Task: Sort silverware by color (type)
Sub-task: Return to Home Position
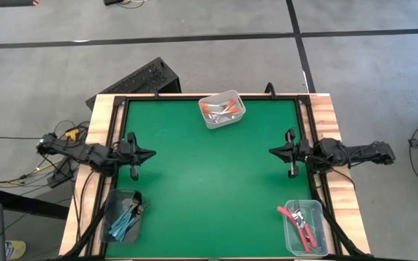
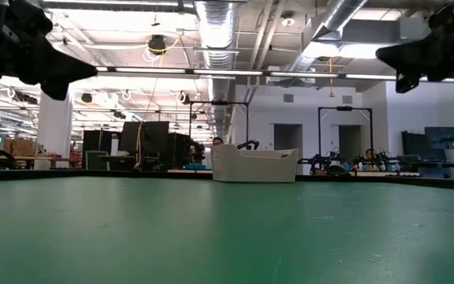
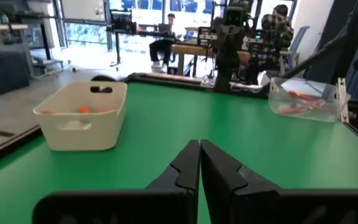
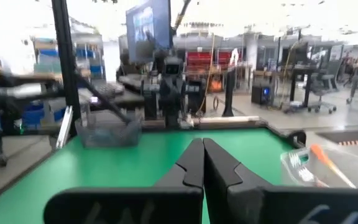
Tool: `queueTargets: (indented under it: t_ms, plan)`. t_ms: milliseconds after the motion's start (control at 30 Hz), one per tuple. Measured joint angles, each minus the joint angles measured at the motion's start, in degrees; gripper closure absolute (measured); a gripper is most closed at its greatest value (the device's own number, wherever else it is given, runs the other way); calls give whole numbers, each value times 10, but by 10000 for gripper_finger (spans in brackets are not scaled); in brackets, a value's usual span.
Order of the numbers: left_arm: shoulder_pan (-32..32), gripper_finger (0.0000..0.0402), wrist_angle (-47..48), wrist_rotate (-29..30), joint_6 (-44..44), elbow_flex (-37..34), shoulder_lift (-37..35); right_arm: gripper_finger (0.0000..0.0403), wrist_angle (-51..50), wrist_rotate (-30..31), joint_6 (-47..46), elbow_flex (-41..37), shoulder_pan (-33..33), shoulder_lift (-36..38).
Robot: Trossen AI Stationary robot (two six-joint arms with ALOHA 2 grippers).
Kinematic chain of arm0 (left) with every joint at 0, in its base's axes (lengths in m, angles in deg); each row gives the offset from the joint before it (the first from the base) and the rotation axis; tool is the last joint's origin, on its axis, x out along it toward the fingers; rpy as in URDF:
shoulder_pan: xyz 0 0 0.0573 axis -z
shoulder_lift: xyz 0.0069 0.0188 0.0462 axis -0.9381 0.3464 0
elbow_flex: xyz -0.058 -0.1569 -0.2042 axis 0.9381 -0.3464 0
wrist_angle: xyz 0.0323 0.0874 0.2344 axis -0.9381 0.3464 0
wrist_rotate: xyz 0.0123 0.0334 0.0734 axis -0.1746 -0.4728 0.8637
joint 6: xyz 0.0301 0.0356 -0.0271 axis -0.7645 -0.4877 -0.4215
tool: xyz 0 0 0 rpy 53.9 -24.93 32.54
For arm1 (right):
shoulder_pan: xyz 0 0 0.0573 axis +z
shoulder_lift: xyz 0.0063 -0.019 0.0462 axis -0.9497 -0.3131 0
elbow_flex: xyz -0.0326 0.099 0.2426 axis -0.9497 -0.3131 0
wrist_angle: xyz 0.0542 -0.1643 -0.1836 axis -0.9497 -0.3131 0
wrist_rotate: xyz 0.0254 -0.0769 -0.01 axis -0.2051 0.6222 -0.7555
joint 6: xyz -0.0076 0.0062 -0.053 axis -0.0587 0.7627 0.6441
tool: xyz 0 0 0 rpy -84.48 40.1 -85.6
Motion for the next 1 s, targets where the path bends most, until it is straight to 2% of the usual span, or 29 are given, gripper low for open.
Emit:
queueTargets:
  t_ms: [300,533,1000]
  plan:
    - [0,400,-28,3,-24,-8,-4,386,-2,0,-10,-1,-30,0]
    - [0,400,-27,-34,4,-8,-4,364,-40,0,-13,-2,-60,0]
    - [0,400,-26,-27,21,-8,-4,358,-56,0,-14,-2,-63,-2]
